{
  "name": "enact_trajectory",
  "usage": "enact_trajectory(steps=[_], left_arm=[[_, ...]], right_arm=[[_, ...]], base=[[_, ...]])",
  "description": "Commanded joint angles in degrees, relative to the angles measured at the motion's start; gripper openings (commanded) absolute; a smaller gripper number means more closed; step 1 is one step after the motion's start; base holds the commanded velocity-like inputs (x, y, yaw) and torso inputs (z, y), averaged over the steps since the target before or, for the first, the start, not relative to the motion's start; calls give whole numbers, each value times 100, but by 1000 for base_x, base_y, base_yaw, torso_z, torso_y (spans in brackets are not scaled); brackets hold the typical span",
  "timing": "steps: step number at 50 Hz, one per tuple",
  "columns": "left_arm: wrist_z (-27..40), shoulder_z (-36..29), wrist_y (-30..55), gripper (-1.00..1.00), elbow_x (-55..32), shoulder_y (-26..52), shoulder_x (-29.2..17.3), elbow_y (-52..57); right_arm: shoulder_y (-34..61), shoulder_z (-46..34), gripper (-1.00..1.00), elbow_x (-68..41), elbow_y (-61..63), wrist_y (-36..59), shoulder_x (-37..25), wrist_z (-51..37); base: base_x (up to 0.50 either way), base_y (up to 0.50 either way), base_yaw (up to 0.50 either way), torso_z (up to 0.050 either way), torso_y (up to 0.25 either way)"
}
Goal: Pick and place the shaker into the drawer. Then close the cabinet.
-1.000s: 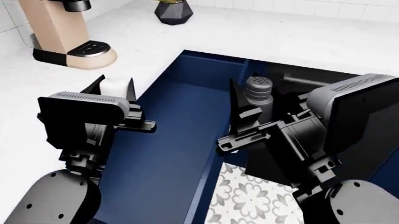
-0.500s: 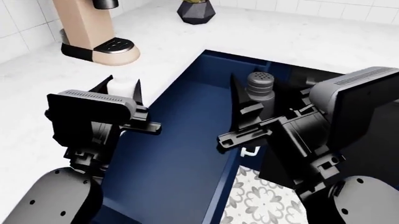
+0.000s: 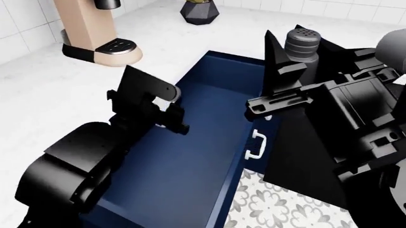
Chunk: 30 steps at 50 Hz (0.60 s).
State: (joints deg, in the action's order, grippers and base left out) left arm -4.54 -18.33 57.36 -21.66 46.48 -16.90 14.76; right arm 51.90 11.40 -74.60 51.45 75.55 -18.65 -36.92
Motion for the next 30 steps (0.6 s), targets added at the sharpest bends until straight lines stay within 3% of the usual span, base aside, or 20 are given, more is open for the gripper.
enact_trajectory(steps=[1, 30], left_arm=[[-658, -690, -27, -100, -50, 558, 80, -1418], [-781, -1691, -820, -100, 448, -708, -4, -2938]], right_arm=[[119, 173, -100, -204, -28, 21, -160, -215], [-578, -71, -100, 282, 142, -407, -214, 101]], base=[[0, 0, 0, 0, 0], [0, 0, 0, 0, 0]])
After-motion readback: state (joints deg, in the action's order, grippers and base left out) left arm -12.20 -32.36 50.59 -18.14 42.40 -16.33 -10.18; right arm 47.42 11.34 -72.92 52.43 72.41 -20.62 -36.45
